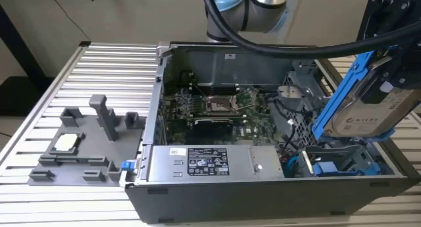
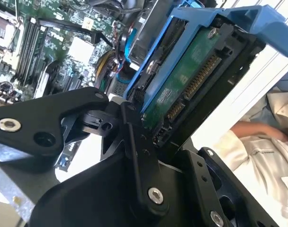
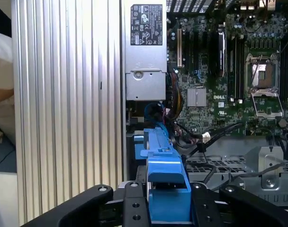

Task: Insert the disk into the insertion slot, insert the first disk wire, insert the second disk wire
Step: 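Insert the disk into the insertion slot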

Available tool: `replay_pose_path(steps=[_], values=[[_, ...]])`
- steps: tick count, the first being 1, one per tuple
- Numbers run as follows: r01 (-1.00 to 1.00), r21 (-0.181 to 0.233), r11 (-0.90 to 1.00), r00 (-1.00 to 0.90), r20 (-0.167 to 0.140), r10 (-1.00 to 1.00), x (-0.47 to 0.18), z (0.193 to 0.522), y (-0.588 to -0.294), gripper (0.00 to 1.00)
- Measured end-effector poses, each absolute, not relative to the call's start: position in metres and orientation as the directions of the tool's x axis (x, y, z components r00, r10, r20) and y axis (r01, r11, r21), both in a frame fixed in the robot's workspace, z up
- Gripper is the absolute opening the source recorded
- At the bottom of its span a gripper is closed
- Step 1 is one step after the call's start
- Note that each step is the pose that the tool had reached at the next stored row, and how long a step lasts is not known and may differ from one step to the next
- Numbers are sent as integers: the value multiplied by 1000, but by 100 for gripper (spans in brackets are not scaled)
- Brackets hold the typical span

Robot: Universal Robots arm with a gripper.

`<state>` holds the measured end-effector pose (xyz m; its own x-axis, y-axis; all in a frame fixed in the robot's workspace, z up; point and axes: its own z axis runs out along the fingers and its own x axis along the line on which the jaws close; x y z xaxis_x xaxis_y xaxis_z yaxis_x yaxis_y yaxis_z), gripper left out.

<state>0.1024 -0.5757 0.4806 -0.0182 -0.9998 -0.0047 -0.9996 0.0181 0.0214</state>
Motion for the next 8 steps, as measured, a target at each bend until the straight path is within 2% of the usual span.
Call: replay_pose_path(steps=[8], values=[[-1000, 22, 17, -18, -19, -1000, 104, 468, -576, 33]])
